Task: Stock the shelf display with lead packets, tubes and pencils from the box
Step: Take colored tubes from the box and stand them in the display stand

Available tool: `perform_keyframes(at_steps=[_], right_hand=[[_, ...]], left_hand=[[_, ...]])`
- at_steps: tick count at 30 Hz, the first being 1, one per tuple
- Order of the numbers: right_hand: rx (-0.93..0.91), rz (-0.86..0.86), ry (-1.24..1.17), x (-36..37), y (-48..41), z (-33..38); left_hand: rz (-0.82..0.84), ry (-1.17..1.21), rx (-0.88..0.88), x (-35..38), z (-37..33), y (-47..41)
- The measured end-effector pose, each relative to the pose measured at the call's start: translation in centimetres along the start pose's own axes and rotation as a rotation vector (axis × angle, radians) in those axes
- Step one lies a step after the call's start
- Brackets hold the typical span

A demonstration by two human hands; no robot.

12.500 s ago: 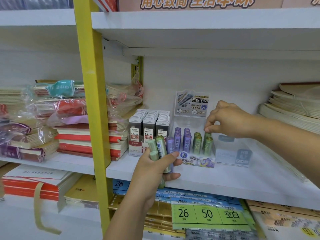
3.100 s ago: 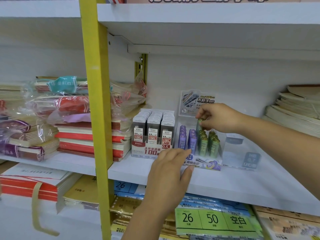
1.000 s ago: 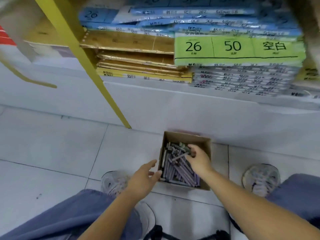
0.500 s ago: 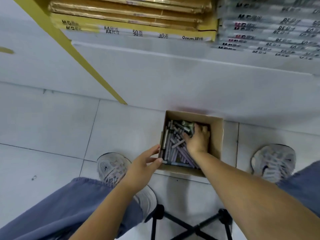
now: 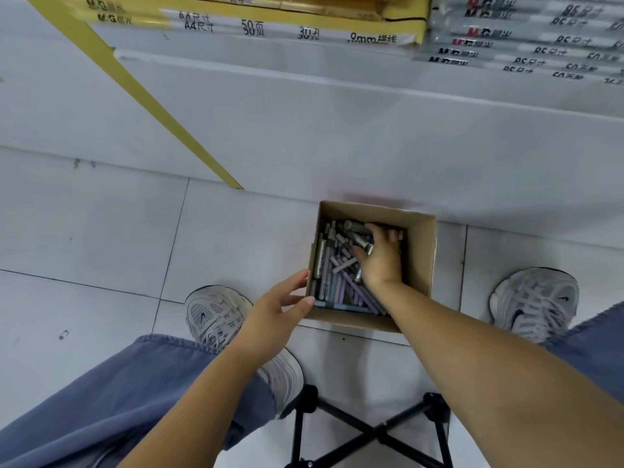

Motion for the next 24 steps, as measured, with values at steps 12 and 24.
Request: perform_keyframes(at_steps=[12, 24], right_hand=[[-0.019, 0.041, -0.042, 0.3, -0.1, -0.1], [-0.087, 0.046, -0.018, 0.3, -0.2, 0.5]], left_hand=[[0.000, 0.016, -0.011, 0.1, 0.0, 0.0], [-0.024, 0.041, -0.035, 0.0, 0.2, -0.1]])
Point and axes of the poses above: each hand's wrist, its own y-axis away from the middle knuckle, its own x-axis out of the palm, z = x × y, the point moved 6 cm from there along -y, towards the middle knuckle, and after that the axes turned 4 degrees about x, right-handed, at the moved point
